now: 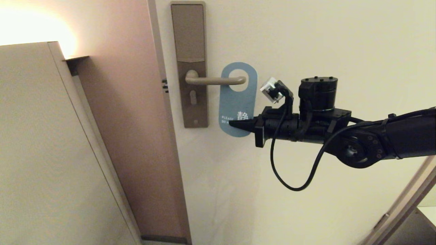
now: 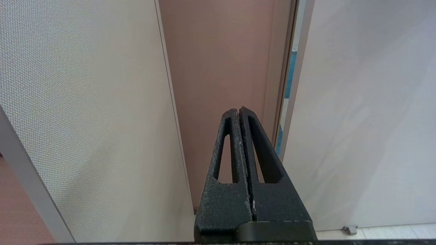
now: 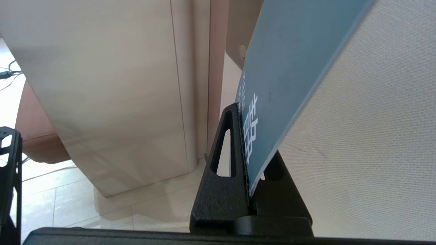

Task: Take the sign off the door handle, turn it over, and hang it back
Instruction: Hang the sign back with the other side facing out

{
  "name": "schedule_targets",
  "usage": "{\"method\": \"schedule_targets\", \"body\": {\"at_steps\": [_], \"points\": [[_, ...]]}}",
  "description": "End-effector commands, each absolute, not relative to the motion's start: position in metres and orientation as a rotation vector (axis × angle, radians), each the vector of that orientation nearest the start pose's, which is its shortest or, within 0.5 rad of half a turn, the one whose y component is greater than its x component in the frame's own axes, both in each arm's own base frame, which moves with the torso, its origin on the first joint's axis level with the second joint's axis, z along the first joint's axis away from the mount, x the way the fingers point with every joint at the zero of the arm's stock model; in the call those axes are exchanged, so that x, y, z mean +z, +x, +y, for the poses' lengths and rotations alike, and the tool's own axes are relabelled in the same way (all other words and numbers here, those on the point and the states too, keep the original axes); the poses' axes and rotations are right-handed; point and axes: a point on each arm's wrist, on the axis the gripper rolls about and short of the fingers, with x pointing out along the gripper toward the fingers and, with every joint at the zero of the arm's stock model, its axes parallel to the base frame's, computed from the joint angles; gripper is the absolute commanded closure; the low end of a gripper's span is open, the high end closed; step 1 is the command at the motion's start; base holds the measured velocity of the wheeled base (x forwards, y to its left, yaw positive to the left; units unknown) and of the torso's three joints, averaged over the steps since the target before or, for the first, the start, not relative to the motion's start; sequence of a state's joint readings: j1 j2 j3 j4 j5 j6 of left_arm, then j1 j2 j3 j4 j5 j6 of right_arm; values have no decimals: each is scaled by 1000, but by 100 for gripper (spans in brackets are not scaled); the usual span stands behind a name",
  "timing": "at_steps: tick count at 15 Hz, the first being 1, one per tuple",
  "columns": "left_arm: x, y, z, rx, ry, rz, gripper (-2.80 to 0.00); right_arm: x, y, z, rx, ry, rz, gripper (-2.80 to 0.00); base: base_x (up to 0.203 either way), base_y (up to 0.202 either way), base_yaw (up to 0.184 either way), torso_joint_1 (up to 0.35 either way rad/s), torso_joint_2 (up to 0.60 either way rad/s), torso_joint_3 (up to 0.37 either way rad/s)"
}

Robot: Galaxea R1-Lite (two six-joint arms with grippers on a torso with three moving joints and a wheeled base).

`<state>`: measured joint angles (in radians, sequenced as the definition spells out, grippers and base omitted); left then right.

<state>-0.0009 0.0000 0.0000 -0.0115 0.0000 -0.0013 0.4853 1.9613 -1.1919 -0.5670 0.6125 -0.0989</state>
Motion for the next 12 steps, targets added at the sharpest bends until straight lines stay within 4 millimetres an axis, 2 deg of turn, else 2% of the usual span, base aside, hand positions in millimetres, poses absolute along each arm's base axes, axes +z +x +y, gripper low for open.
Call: {"method": "schedule_targets", "body": {"at_steps": [1, 12], "points": [[77, -23, 0, 0, -2, -11, 0, 192, 336, 194, 1111, -76, 153, 0, 0, 0, 0, 0, 0, 0], [77, -23, 0, -2, -2, -11, 0, 190, 333, 198, 1124, -78, 159, 0, 0, 0, 0, 0, 0, 0]]}}
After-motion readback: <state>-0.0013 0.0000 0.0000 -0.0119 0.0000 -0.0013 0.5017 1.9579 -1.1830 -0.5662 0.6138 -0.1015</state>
